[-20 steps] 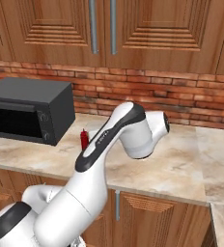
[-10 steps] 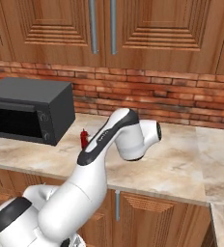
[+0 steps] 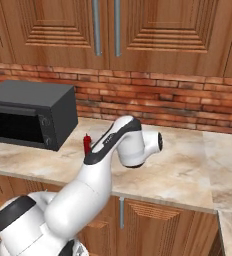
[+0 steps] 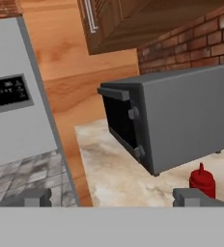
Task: Place the ketchup and mustard from the counter to the top shelf of the fridge. If the existing items in the fridge are on the top shelf, move them to other shelves.
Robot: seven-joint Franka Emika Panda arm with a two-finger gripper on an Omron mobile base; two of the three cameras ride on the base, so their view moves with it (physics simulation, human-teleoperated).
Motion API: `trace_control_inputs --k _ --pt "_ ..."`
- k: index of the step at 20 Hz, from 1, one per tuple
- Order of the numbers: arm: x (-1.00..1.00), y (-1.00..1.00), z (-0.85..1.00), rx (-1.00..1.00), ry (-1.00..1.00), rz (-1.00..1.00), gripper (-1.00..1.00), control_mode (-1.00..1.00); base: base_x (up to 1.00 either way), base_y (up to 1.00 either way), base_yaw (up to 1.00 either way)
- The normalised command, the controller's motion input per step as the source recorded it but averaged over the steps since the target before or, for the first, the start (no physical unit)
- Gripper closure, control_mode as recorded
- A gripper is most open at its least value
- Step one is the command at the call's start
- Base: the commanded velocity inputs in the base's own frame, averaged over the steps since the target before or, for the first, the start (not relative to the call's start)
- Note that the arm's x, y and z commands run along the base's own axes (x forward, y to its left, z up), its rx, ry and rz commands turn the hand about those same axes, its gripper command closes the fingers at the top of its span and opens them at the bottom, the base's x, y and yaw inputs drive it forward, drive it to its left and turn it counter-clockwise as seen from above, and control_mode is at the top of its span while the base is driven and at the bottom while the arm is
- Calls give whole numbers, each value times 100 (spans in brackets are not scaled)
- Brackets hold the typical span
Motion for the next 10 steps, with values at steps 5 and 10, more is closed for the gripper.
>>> trace_control_inputs --k 5,10 --pt "22 5 -8 -8 0 6 -100 -100 0 0 0" --pt "9 1 -12 -10 0 12 -100 -100 0 0 0"
